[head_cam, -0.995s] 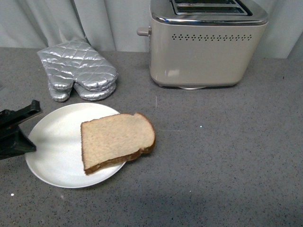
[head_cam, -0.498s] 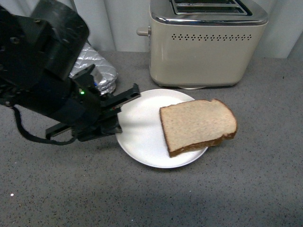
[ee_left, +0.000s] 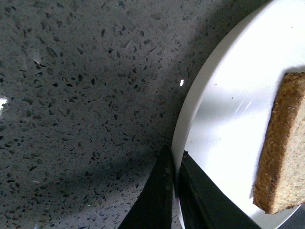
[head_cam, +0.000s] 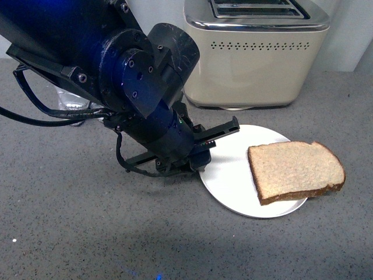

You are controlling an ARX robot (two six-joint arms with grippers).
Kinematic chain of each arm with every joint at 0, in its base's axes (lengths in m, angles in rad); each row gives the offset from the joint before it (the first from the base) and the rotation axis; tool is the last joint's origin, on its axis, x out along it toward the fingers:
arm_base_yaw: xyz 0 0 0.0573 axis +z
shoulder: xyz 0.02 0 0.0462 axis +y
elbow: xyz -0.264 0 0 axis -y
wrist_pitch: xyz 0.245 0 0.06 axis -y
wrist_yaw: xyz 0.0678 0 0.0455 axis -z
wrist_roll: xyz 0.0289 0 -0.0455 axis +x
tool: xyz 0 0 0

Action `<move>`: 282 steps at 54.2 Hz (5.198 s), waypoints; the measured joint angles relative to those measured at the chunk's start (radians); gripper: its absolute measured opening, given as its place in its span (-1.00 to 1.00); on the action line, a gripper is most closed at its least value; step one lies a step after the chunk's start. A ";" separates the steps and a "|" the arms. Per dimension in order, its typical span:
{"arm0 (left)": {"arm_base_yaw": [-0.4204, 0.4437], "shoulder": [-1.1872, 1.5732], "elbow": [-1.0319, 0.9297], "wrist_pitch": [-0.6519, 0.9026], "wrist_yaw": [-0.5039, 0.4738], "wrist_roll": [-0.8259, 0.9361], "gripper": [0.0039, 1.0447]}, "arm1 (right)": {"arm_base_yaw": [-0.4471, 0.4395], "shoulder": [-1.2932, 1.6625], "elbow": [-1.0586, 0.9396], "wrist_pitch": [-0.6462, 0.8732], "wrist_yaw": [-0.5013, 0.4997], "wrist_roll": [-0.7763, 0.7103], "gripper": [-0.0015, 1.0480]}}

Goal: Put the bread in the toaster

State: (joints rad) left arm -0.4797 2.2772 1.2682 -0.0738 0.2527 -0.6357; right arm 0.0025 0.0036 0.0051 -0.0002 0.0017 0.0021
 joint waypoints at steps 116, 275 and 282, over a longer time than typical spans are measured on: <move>0.477 -1.793 -1.250 0.556 -0.254 0.628 -0.94 | 0.000 0.000 0.000 0.000 0.000 0.000 0.81; 0.477 -2.273 -1.250 0.076 -0.253 0.631 0.88 | -0.066 1.981 0.755 0.114 -0.468 0.225 0.81; 0.477 -2.273 -1.250 0.076 -0.253 0.631 0.88 | -0.053 2.034 0.772 0.148 -0.480 0.273 0.81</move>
State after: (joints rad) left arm -0.0025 0.0040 0.0181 0.0021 -0.0002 -0.0051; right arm -0.0502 2.0377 0.7769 0.1474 -0.4778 0.2752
